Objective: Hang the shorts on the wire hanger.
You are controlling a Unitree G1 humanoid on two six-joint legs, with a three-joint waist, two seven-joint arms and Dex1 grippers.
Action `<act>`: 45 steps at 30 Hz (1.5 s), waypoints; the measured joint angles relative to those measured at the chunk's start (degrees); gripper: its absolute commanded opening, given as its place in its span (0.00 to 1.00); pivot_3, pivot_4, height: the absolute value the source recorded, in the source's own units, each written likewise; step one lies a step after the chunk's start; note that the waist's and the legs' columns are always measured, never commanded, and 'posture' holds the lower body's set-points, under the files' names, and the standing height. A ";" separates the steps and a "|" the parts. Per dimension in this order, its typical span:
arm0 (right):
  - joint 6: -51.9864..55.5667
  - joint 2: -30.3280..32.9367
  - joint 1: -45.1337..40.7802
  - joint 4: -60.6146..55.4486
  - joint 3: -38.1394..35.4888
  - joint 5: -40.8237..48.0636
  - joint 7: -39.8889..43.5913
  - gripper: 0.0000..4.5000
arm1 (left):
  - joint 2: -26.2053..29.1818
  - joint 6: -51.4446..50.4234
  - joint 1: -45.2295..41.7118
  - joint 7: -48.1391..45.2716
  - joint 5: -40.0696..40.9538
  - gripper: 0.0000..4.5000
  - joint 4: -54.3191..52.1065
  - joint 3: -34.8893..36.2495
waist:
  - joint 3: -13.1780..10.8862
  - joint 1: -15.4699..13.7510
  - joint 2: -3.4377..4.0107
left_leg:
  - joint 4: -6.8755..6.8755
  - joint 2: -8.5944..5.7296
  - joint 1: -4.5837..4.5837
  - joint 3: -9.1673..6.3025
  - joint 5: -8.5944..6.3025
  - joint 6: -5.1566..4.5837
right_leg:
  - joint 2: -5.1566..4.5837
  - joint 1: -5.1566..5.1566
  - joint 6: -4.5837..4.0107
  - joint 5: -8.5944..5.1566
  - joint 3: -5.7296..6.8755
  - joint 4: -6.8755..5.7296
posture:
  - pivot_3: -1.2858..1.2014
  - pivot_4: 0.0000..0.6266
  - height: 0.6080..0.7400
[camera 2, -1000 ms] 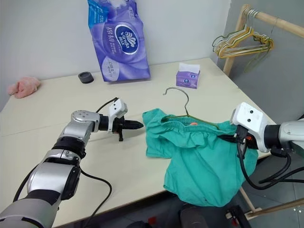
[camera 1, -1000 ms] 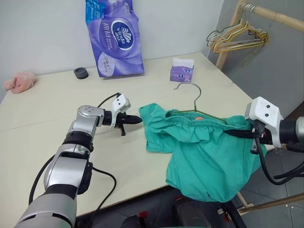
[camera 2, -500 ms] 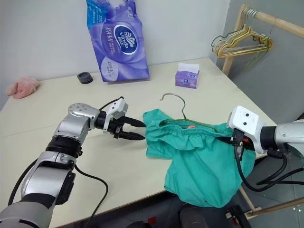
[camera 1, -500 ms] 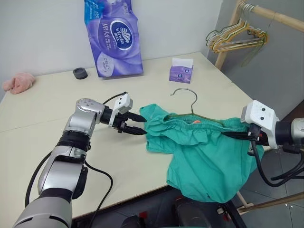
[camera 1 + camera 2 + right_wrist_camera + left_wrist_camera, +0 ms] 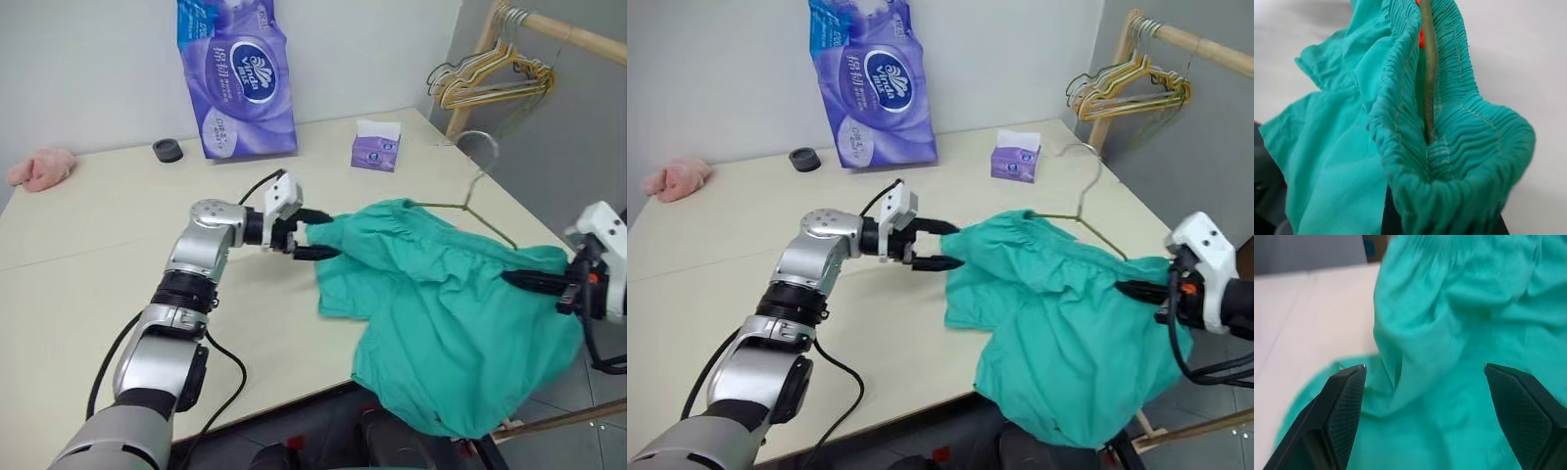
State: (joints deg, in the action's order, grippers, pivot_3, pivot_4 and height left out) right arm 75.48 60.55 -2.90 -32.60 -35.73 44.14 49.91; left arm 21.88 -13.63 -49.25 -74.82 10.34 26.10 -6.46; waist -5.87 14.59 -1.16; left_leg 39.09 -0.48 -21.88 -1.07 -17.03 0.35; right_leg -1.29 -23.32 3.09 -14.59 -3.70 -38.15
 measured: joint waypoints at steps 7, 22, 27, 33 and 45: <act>14.51 -0.38 -0.78 3.45 -14.35 2.94 -5.10 0.00 | -8.48 -5.37 -2.32 11.29 -1.71 0.90 -7.31 -3.45 | -0.39 1.07 0.09 | -0.03 -0.08 0.02 0.11 -0.04 -0.06 | 0.04 0.12 0.05 -0.02 -0.10 0.18 | 0.33 0.24 1.00; 16.58 4.59 -17.27 19.57 -19.37 8.69 -38.68 0.00 | -23.13 -16.34 -16.81 19.39 2.98 0.90 -8.88 -6.55 | -3.35 8.71 0.26 | -0.25 -0.07 0.15 1.27 -0.47 -0.81 | 0.11 0.15 0.72 -0.40 -1.01 0.54 | 0.31 0.32 1.00; 16.58 3.91 -30.55 28.94 -14.02 5.83 -48.99 0.00 | -25.03 -14.88 -17.81 21.67 3.06 0.90 -7.68 -6.57 | -4.24 10.17 0.52 | -0.24 -0.18 0.31 1.74 -0.47 -0.81 | 0.07 0.12 0.80 -0.37 -1.67 0.52 | 0.32 0.35 1.00; 16.30 4.45 -41.08 42.54 -5.48 -2.57 -51.98 0.00 | -26.76 -12.59 -21.47 25.05 3.01 0.90 -6.73 -6.50 | -5.46 10.40 0.76 | -0.30 -0.24 0.31 2.07 -0.53 -0.91 | 0.06 0.12 1.10 -0.26 -1.99 0.85 | 0.33 0.38 1.00; 10.50 8.04 -47.07 56.14 3.72 -11.18 -43.05 0.00 | -27.47 -9.70 -21.78 28.90 2.63 0.90 -4.87 -6.33 | -7.93 9.52 0.55 | -0.27 -0.26 0.27 2.46 -0.62 -1.06 | 0.00 0.11 1.48 -0.03 -2.34 1.16 | 0.35 0.47 1.00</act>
State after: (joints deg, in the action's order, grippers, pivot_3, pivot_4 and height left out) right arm 85.97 68.58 -49.97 23.53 -32.01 32.96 6.86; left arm -5.60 -23.33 -71.02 -45.92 12.97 21.23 -12.80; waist -13.80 24.11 -0.61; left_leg 38.82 -0.74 -21.61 1.39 -17.65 -0.70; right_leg -1.29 -23.20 4.58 -14.62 -6.03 -37.00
